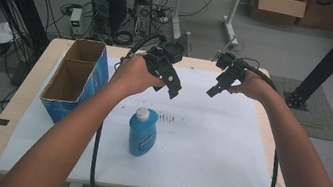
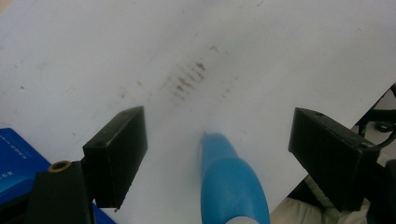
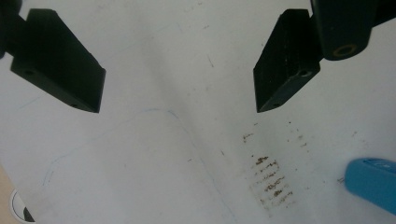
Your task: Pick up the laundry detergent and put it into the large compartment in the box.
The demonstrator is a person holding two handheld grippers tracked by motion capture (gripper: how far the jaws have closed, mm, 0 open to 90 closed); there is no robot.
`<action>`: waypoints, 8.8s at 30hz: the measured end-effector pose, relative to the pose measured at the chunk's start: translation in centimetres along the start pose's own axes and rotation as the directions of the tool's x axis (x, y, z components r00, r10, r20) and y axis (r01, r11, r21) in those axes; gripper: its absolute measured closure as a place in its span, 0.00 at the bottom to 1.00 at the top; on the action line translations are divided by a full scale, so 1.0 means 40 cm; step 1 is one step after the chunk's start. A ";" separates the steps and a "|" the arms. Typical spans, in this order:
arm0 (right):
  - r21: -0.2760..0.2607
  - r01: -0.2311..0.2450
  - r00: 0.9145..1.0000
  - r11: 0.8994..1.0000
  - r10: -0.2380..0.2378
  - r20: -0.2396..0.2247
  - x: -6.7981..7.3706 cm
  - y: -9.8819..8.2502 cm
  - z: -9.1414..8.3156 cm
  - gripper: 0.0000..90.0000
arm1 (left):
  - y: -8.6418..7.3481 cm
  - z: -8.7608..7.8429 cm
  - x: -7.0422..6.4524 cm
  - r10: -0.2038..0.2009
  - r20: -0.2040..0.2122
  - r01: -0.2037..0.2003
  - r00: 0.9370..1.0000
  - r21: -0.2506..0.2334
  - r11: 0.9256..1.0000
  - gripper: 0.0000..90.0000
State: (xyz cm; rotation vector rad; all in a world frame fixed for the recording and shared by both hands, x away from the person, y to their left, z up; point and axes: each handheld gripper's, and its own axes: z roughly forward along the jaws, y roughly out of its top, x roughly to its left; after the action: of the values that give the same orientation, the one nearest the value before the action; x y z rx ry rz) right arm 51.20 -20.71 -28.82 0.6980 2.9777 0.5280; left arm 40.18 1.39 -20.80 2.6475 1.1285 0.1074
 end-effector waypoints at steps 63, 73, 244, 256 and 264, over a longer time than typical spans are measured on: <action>-0.002 0.041 0.999 0.999 -0.041 0.004 0.038 0.005 -0.013 0.18 | -0.155 -0.007 -0.065 -0.083 -0.016 0.083 0.996 0.044 0.996 0.21; 0.000 0.037 0.999 0.999 -0.037 0.002 0.037 0.004 -0.010 0.18 | -0.165 0.031 -0.064 -0.096 -0.012 0.096 0.995 0.068 0.993 0.21; 0.004 0.044 0.999 0.999 -0.044 -0.008 0.047 -0.008 -0.006 0.19 | -0.211 -0.434 0.201 -0.507 -0.180 0.502 0.843 -0.077 0.861 0.42; 0.003 0.042 0.999 0.999 -0.042 -0.008 0.042 -0.012 -0.011 0.19 | -0.250 -0.445 0.263 -0.594 -0.255 0.586 0.763 -0.115 0.802 0.42; 0.000 0.040 0.999 0.999 -0.040 -0.013 0.039 -0.016 -0.013 0.19 | -0.274 -0.429 0.295 -0.619 -0.278 0.612 0.734 -0.124 0.781 0.42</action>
State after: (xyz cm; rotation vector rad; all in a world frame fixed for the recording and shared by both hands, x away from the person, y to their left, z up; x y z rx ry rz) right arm 49.47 -20.74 -28.47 0.6362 2.9971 0.5320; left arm 37.82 20.72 -7.59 2.1260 2.0359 0.4056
